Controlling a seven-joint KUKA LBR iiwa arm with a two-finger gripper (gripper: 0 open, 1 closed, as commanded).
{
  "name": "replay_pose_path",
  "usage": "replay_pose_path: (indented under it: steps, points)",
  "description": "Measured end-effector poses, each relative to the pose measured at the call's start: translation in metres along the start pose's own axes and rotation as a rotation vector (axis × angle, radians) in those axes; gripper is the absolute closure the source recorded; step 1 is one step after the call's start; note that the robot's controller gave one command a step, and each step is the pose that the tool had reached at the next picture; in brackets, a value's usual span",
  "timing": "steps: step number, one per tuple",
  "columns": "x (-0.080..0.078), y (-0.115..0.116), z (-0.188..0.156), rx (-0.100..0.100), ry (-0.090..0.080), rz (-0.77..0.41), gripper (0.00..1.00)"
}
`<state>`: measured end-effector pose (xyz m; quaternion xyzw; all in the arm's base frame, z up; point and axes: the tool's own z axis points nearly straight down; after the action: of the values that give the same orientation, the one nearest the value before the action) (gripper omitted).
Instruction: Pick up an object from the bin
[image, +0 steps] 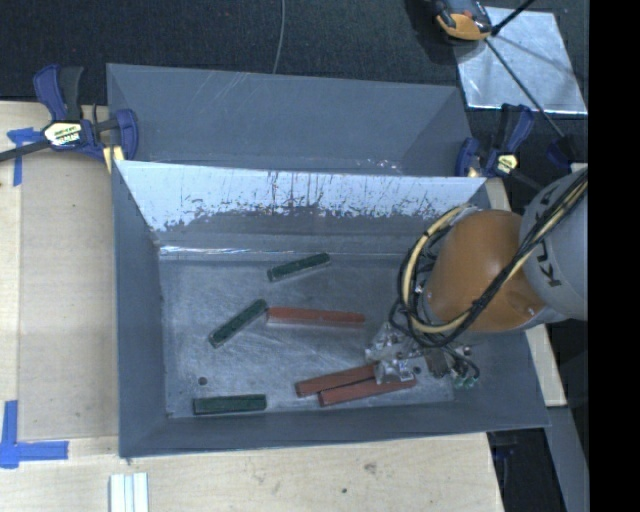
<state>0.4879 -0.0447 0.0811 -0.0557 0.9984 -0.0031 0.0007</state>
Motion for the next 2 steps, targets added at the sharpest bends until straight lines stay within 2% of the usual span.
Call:
replay_pose_path:
  steps: [1,2]
  points:
    - [0.001,-0.025,-0.043,-0.007,0.002,-0.007,1.00]
    - [-0.017,-0.046,-0.073,-0.005,-0.002,0.163,0.00]
